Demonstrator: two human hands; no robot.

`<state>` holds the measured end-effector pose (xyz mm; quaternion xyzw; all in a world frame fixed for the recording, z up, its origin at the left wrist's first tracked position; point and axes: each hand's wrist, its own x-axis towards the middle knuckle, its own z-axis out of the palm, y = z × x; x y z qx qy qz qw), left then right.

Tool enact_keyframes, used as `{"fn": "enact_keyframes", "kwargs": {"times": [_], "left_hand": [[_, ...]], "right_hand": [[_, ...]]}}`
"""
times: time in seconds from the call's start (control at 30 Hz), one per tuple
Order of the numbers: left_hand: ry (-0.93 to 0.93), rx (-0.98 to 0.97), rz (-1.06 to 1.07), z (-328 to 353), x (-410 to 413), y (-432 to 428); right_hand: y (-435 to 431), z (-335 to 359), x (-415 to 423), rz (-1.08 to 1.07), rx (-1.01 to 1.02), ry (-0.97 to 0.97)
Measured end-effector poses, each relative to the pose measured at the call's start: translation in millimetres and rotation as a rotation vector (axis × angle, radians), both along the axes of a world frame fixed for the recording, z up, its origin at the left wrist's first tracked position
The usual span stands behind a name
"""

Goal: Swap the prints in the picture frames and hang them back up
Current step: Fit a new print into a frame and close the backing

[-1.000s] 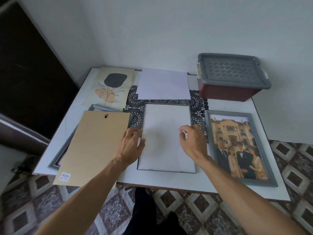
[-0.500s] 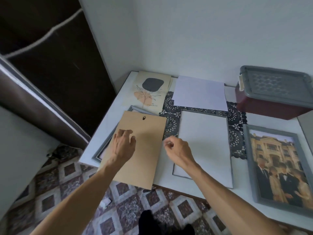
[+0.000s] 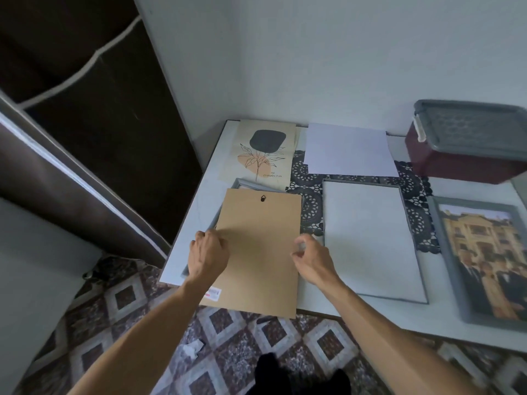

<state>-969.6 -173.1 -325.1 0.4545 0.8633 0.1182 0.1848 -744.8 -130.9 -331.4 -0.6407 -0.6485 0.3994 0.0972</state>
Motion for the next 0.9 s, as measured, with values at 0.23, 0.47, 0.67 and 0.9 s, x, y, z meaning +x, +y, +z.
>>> {"fn": "enact_keyframes", "kwargs": {"times": [0.23, 0.47, 0.67, 0.9], "left_hand": [[-0.147, 0.19, 0.147, 10, -3, 9], [-0.259, 0.315, 0.113, 28, 37, 37], [-0.379, 0.327, -0.016, 24, 105, 62], [-0.424, 0.255, -0.04, 15, 185, 77]], "right_hand": [[-3, 3, 2, -0.093, 0.043, 0.105], [4, 13, 37, -0.258, 0.186, 0.169], [16, 14, 105, -0.402, 0.223, 0.06], [37, 16, 184, -0.409, 0.185, -0.032]]}}
